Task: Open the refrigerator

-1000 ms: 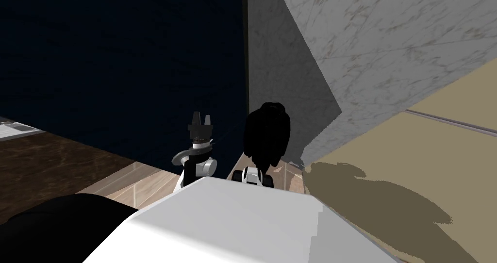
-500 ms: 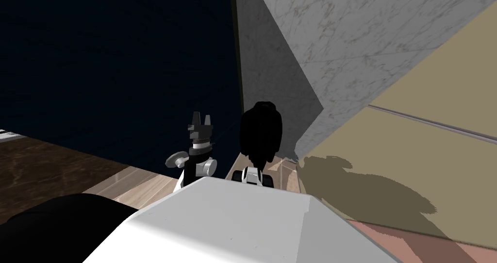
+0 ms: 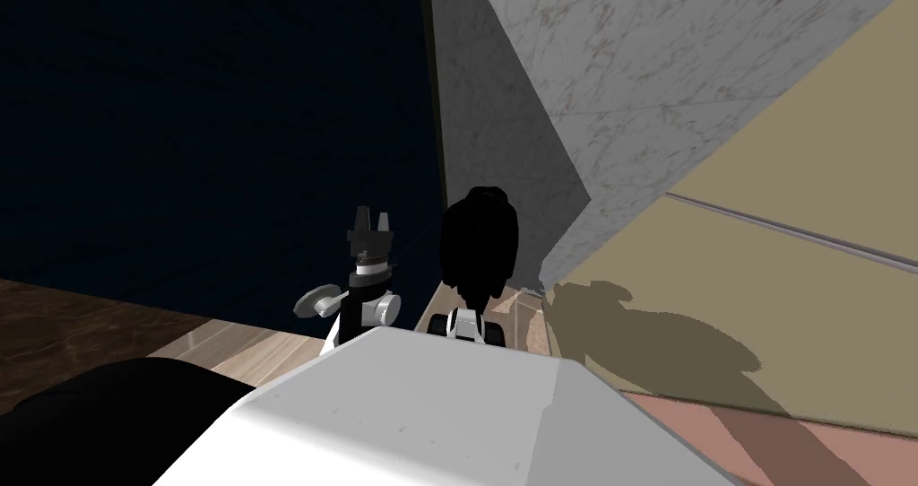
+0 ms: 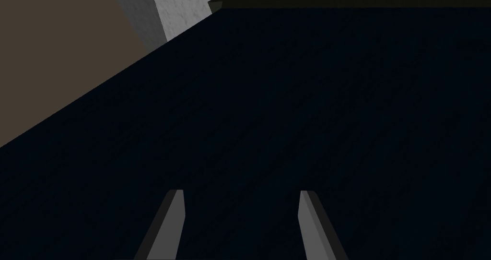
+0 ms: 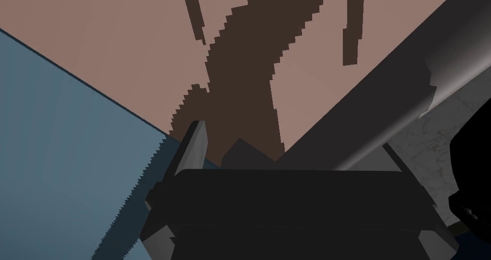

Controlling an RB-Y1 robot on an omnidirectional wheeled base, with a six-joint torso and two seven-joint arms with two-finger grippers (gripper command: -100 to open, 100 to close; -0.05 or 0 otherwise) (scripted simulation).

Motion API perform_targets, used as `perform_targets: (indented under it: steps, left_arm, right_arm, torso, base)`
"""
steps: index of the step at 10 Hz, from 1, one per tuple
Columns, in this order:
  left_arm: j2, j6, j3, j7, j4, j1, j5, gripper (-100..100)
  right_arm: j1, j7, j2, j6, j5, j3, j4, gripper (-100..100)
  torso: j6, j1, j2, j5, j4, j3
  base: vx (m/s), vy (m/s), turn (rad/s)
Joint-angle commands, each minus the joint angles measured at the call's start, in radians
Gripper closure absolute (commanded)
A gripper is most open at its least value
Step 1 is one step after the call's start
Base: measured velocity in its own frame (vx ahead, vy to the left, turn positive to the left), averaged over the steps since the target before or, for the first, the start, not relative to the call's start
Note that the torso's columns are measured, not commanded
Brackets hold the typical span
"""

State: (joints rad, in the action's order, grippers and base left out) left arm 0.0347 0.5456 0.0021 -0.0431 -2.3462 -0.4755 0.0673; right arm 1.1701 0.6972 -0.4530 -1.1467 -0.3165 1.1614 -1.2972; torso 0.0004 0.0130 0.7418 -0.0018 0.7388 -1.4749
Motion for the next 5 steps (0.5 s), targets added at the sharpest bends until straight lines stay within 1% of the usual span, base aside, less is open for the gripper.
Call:
perform_targets:
  steps: [1,3,4,5]
  left_arm:
    - [0.0,0.0,0.0,0.0,0.0,0.0,0.0,0]
    - [0.0,0.0,0.0,0.0,0.0,0.0,0.0,0]
    - [0.0,0.0,0.0,0.0,0.0,0.0,0.0,0]
    - [0.0,0.0,0.0,0.0,0.0,0.0,0.0,0]
  right_arm:
    - [-0.041,-0.012,-0.059,0.056,-0.008,-0.083,-0.042,-100]
    - [-0.041,-0.012,-0.059,0.109,-0.008,-0.083,-0.105,-100]
    - [-0.041,-0.012,-0.059,0.133,-0.008,-0.083,-0.139,-100]
    - [-0.041,-0.012,-0.059,0.154,-0.008,-0.083,-0.139,-100]
  torso:
    - [-0.002,0.008,0.001,-0.006,0.001,0.003]
    - [-0.003,0.005,-0.007,-0.008,-0.001,0.0]
    - [-0.004,0.004,-0.01,-0.007,-0.003,-0.003]
    - [-0.006,0.002,-0.012,-0.005,-0.003,-0.005]
  base:
    - [-0.067,-0.032,-0.018]
    - [-0.017,-0.015,0.008]
    - [0.0,0.009,-0.017]
    - [0.001,0.006,-0.002]
